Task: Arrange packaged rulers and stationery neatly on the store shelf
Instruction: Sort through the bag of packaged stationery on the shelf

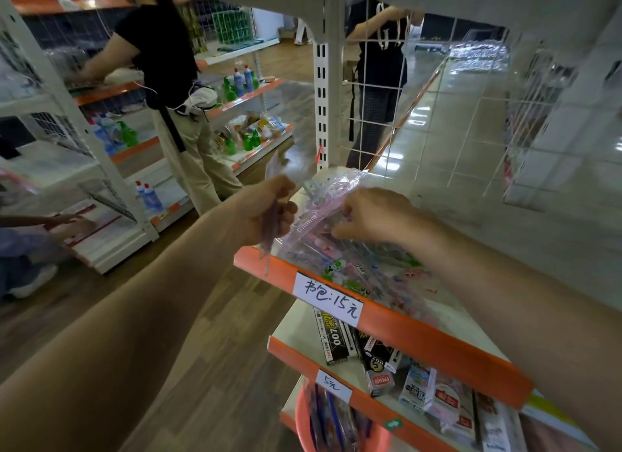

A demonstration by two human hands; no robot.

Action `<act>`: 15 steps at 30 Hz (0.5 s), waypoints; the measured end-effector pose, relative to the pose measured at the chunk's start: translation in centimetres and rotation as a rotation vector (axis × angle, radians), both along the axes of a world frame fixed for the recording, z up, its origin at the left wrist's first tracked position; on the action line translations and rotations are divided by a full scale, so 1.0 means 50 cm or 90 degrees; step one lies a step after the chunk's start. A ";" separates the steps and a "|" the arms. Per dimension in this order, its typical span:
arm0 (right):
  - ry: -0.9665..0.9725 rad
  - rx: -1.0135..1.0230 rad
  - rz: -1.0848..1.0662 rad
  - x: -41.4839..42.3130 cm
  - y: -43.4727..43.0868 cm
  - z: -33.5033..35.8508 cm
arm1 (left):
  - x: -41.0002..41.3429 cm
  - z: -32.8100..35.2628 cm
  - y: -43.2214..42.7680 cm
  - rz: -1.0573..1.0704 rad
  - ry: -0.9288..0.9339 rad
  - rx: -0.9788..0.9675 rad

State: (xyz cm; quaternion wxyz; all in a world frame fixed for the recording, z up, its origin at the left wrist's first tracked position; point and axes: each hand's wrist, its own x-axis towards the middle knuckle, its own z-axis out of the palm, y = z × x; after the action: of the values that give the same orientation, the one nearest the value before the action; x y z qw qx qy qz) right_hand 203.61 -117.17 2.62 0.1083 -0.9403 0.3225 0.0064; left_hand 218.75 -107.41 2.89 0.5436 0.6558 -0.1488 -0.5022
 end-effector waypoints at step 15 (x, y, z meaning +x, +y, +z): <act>-0.029 0.214 -0.094 -0.102 -0.055 0.008 | -0.015 -0.018 -0.023 -0.270 -0.598 0.104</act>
State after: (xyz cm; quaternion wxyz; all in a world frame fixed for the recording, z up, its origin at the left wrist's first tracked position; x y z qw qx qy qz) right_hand 198.51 -119.94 3.04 0.2716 -0.8825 0.3828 0.0313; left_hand 217.98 -108.54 1.99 0.2516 0.8061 -0.4666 -0.2630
